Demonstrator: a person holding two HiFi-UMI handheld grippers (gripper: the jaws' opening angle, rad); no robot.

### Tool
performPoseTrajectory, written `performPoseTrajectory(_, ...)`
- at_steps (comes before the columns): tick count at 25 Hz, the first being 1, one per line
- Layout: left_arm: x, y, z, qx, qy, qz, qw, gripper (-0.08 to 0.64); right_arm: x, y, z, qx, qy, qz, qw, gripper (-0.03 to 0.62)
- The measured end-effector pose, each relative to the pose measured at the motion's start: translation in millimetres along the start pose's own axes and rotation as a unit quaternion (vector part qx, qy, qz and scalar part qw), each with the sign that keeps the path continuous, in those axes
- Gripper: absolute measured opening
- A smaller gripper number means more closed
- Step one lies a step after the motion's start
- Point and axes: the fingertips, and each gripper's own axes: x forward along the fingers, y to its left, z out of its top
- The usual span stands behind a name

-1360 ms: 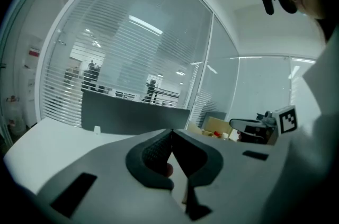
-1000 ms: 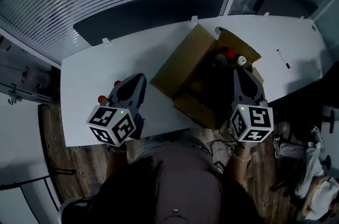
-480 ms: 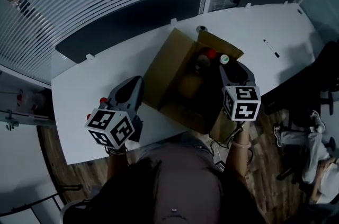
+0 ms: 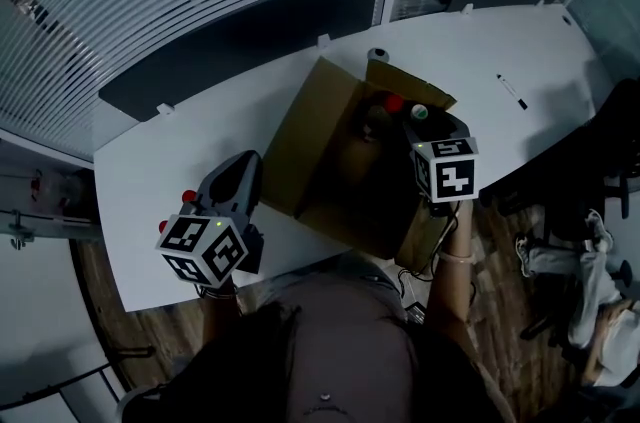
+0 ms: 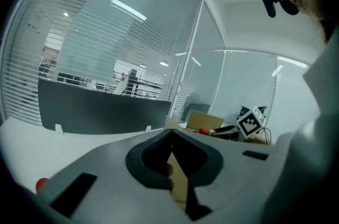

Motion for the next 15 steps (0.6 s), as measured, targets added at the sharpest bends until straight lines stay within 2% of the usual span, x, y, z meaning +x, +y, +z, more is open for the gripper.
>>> performPoseTrajectory(4, 3, 3, -1, -0.005, 0.001, 0.005, 1.0, 0.009, 10, -4, -4, -0.013, 0.032, -0.002, 0.999, 0.21)
performPoseTrajectory(9, -1, 6, -4, -0.011, 0.004, 0.012, 0.9999, 0.009, 17, -6, -3, -0.021, 0.044, -0.003, 0.999, 0.209)
performPoseTrajectory(12, -6, 9, -6, -0.013, 0.004, 0.015, 0.9998, 0.009, 18, -6, -4, -0.017, 0.046, -0.001, 0.999, 0.158)
performPoseTrajectory(15, -8, 14, -5, -0.014, 0.005, 0.016, 0.9998, 0.009, 17, -3, -6, -0.011, 0.04, 0.014, 0.999, 0.152)
